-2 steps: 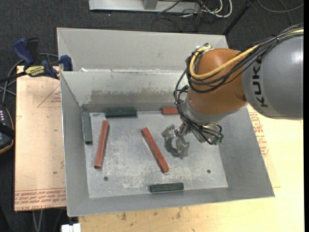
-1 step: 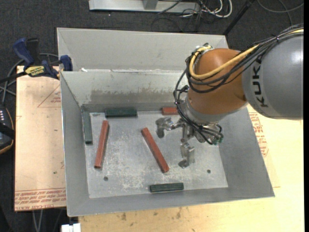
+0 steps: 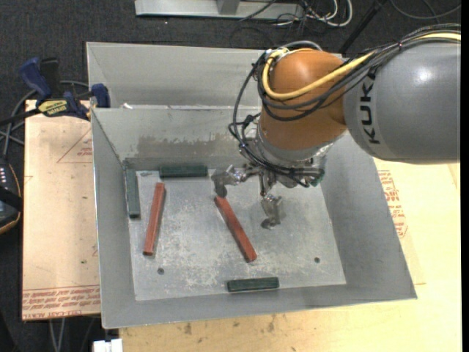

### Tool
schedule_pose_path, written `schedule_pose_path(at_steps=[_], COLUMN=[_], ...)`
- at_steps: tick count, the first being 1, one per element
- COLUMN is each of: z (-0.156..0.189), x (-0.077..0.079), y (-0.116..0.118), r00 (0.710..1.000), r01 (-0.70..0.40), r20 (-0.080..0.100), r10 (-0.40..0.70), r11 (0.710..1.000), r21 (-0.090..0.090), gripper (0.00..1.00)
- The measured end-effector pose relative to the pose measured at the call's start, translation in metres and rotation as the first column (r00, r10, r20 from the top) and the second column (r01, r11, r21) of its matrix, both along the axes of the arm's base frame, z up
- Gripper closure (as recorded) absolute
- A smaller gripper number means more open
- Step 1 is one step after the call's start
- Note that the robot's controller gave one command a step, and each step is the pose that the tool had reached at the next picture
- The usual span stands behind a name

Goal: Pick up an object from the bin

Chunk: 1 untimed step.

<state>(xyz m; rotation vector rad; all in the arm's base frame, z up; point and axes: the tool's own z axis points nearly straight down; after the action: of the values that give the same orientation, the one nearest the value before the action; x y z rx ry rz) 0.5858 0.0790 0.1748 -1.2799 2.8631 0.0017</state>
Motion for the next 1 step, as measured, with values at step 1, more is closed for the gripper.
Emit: schedule_pose_path(at_steps=[1], z=[-0.0608], x=[-0.0464], y=[0.0271], r00=[0.948], r01=[-0.318], r20=[-0.009], r10=[0.318], r11=[0.948], r21=[0.0], gripper=[0.0])
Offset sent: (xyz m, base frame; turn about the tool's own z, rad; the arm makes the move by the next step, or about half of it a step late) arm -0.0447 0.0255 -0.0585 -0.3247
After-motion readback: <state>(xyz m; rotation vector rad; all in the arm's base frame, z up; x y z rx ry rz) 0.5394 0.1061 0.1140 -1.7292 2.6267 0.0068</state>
